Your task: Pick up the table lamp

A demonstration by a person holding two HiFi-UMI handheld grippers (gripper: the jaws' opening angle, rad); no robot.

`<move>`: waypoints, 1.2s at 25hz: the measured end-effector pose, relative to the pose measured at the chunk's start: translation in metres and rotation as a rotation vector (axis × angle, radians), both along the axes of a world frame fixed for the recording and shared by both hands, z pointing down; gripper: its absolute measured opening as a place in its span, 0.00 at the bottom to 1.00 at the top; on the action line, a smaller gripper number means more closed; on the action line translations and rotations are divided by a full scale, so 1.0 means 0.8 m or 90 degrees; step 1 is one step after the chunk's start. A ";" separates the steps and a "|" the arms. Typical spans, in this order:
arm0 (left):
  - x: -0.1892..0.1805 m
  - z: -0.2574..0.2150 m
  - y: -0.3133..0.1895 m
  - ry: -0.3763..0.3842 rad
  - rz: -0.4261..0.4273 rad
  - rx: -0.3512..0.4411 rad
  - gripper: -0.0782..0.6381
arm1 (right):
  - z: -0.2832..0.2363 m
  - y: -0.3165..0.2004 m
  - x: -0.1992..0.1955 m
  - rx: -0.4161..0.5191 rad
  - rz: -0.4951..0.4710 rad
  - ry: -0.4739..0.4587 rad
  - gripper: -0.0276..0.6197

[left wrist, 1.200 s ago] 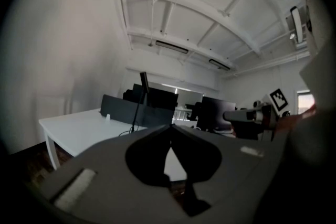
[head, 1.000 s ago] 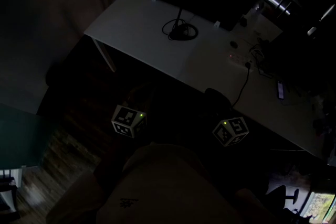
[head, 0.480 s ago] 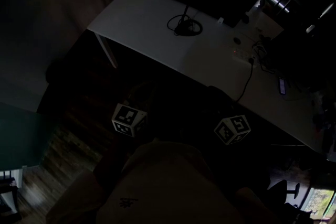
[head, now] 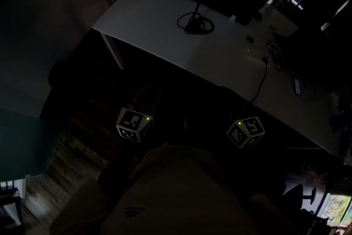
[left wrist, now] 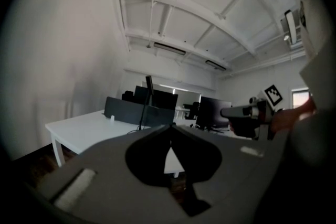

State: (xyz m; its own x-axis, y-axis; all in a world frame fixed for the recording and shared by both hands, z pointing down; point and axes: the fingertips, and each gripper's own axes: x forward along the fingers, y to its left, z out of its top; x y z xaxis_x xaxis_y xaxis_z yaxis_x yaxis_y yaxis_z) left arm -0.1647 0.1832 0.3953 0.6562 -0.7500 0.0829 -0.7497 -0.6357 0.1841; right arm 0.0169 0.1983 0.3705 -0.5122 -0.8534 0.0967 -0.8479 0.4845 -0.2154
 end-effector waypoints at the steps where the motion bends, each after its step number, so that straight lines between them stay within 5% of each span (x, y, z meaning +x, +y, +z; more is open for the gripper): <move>1: 0.002 0.000 -0.002 -0.003 0.001 0.000 0.11 | 0.002 -0.002 0.002 -0.001 0.000 -0.001 0.04; 14: 0.019 0.016 -0.056 -0.013 0.005 -0.018 0.11 | 0.022 -0.070 0.006 -0.016 -0.015 -0.027 0.04; 30: 0.093 0.025 -0.224 -0.013 -0.040 -0.051 0.11 | 0.050 -0.263 0.068 -0.058 -0.074 -0.034 0.04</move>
